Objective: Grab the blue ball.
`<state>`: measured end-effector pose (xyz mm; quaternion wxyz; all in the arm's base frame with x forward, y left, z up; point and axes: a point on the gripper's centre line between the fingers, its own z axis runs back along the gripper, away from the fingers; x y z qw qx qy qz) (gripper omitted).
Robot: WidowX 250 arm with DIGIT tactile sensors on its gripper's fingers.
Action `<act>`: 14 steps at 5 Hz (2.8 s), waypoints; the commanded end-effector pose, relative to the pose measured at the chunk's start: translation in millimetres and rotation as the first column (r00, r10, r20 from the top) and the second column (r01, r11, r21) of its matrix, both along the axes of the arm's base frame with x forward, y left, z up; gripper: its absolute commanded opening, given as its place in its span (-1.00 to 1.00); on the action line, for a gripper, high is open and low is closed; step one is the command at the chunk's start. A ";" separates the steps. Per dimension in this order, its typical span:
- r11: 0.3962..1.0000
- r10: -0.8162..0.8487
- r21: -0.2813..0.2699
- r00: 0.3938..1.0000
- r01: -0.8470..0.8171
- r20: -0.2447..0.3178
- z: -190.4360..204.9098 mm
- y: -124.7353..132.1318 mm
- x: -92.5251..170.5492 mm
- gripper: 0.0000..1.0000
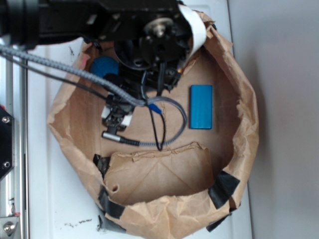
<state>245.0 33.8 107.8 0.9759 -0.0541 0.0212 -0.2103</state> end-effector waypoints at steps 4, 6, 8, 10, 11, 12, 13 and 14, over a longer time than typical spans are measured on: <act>0.998 0.014 0.066 0.998 -0.018 0.054 -26.3 37.1 -11.6 1.00; 0.995 0.042 0.086 0.999 -0.042 0.003 -51.3 51.8 -23.7 1.00; 0.990 0.092 0.109 0.995 -0.087 -0.046 -72.3 52.8 -11.6 -1.00; 0.988 0.114 0.107 0.993 -0.111 -0.021 -72.6 54.3 -12.8 -1.00; 0.993 0.106 0.052 0.994 -0.106 0.007 -48.7 51.8 -13.0 -1.00; 0.995 0.086 -0.047 0.994 -0.082 0.068 -2.8 47.2 -17.0 -1.00; 0.990 0.078 -0.128 0.989 -0.062 0.126 35.0 43.1 -23.8 -1.00; 0.983 0.075 -0.175 0.985 -0.047 0.156 51.5 42.8 -30.3 -1.00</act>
